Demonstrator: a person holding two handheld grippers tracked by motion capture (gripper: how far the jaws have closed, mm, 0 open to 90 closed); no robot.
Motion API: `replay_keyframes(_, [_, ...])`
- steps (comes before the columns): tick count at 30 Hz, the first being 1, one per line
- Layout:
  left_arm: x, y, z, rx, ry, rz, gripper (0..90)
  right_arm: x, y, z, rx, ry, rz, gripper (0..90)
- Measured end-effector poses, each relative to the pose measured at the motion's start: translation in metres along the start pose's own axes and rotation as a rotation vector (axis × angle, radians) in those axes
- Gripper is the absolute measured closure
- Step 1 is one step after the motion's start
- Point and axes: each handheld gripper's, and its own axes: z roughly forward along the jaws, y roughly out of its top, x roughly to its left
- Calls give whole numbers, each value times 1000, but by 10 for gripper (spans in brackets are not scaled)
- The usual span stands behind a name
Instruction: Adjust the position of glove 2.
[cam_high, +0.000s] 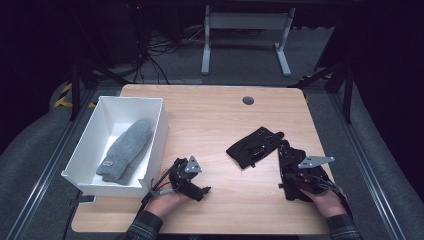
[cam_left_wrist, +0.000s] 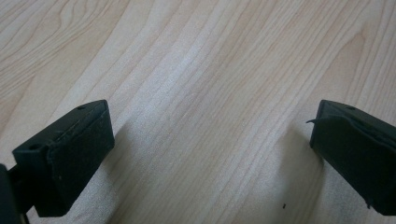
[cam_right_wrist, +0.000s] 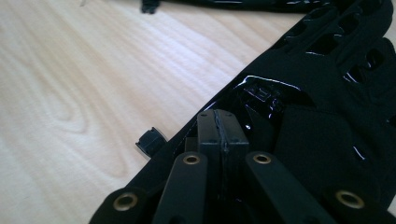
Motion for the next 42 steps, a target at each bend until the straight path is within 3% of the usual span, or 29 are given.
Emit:
replay_keyframes(20, [0,0,0,-1,1,1,0,56,5,8,1,166,-122,900])
replay_keyframes(25, [0,0,0,-1,0,2,0,60,7,9,-6,185,-133,897])
replay_keyframes(27, [0,0,0,0,-3,6,0,57,8,5,-32,172,-122,825])
replay_keyframes(28, [1,0,0,4,-7,8,0,50,9,0,-72,148,-96,760])
replay_keyframes(29, [1,0,0,4,-7,8,0,50,9,0,-72,148,-96,760])
replay_keyframes(33, [1,2,-1,17,-7,7,4,32,6,-7,-132,33,-34,557])
replay_keyframes(35, [1,3,-2,23,-4,6,31,20,2,-8,-136,-18,4,470])
replay_keyframes(39, [-1,9,-5,28,2,12,198,0,-6,-9,-142,-71,71,405])
replay_keyframes(42, [-2,16,-5,32,-17,34,377,-6,-8,-9,-129,-78,84,393])
